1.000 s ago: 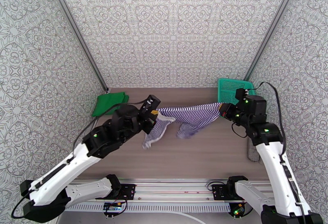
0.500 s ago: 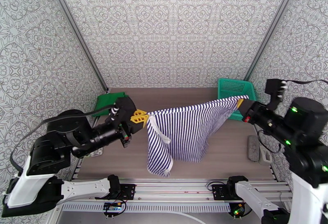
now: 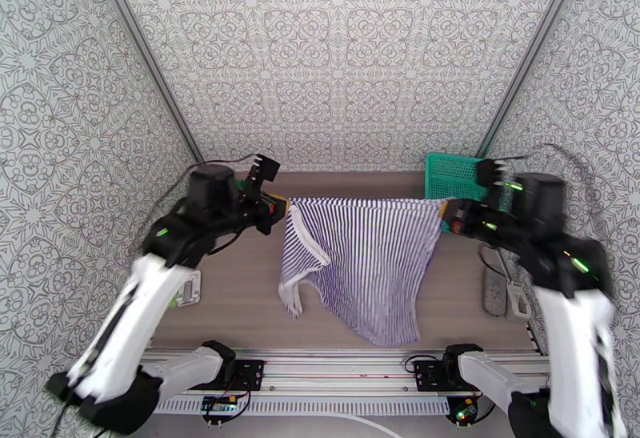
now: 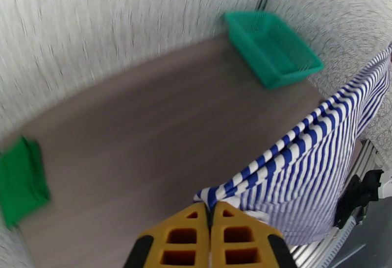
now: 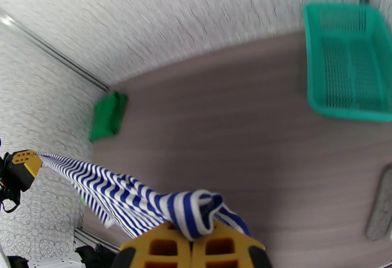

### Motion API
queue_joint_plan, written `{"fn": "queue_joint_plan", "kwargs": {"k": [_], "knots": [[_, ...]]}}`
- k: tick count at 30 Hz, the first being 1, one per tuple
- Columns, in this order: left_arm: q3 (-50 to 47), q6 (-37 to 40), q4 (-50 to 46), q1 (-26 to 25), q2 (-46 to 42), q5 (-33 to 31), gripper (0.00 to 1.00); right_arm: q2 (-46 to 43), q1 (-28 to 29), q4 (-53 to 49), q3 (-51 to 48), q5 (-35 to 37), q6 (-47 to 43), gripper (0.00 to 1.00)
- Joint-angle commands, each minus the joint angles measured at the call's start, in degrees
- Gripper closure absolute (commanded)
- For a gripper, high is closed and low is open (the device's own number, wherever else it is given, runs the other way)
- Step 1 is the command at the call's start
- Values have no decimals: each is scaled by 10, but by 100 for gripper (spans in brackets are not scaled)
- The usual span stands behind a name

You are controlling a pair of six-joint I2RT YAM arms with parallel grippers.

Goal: Fold and stack the mixed laundry pile

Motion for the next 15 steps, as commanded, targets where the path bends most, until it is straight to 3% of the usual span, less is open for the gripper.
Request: {"fn": "queue_joint_plan", "kwargs": {"k": [1, 6, 9, 12, 15], "knots": [[-62, -38, 116, 64, 101, 57, 92, 72, -11, 144, -88, 56, 9, 100], [-13, -36, 223, 73, 289, 57, 81, 250, -11, 367, -123, 20, 15, 100], [53, -46, 263, 78, 378, 47, 81, 384, -11, 399, -41, 31, 8, 100], [122, -62, 268, 86, 444, 50, 76, 498, -11, 368, 62, 57, -3, 100], [147, -70, 263, 97, 464, 30, 53, 557, -11, 365, 111, 76, -9, 100]]}}
